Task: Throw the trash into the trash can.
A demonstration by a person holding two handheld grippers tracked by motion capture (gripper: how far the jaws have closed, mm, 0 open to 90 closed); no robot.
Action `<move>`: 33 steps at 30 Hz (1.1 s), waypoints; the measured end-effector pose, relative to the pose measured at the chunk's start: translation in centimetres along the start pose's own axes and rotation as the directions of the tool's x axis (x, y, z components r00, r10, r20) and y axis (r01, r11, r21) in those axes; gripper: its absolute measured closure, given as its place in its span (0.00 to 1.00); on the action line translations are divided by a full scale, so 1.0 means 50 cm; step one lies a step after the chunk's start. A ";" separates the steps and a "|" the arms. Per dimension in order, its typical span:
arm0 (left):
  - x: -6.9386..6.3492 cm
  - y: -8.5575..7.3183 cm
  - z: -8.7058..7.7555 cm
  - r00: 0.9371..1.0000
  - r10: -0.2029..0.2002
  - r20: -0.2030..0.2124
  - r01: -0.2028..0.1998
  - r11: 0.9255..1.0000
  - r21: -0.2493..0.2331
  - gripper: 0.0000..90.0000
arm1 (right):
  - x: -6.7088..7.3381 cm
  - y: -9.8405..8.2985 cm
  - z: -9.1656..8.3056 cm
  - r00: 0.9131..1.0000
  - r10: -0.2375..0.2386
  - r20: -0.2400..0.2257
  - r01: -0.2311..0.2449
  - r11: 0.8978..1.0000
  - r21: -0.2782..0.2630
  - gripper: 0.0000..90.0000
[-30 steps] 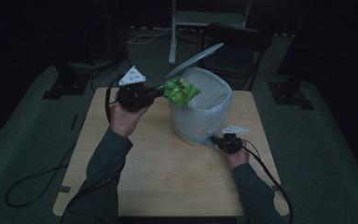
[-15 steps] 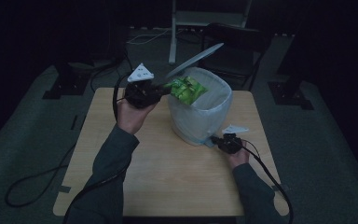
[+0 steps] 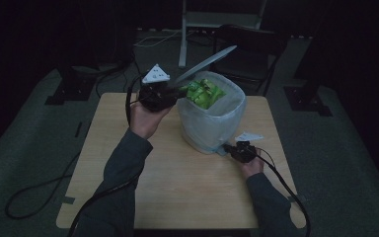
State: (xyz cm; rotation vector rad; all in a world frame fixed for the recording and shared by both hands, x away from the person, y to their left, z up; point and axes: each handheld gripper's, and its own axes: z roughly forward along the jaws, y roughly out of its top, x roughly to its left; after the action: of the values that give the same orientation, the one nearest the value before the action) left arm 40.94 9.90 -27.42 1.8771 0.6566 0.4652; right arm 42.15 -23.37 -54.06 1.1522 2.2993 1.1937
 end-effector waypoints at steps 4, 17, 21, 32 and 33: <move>-0.001 0.004 0.008 1.000 0.001 0.005 -0.001 1.000 0.000 0.92 | 0.000 0.000 0.000 1.000 0.000 0.001 0.000 1.000 0.000 1.00; -0.004 0.022 0.039 1.000 0.000 0.009 0.000 1.000 -0.003 0.92 | 0.000 0.000 0.000 1.000 -0.002 0.002 0.002 1.000 -0.001 1.00; -0.005 0.024 0.046 1.000 0.009 0.010 -0.009 1.000 0.003 0.92 | 0.000 0.000 0.000 1.000 -0.001 0.001 0.001 1.000 -0.001 1.00; -0.004 0.030 0.066 1.000 0.002 0.010 -0.002 1.000 0.007 0.92 | 0.001 0.000 0.000 1.000 -0.003 0.002 0.003 1.000 -0.001 1.00; -0.004 0.030 0.068 1.000 0.002 0.010 -0.002 1.000 0.006 0.92 | 0.000 0.000 0.000 1.000 -0.003 0.002 0.003 1.000 -0.001 1.00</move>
State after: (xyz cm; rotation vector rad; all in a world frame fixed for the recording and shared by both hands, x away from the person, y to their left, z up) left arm 43.13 6.88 -27.30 1.8847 0.6503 0.4552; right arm 42.13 -23.35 -54.07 1.1483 2.2978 1.1918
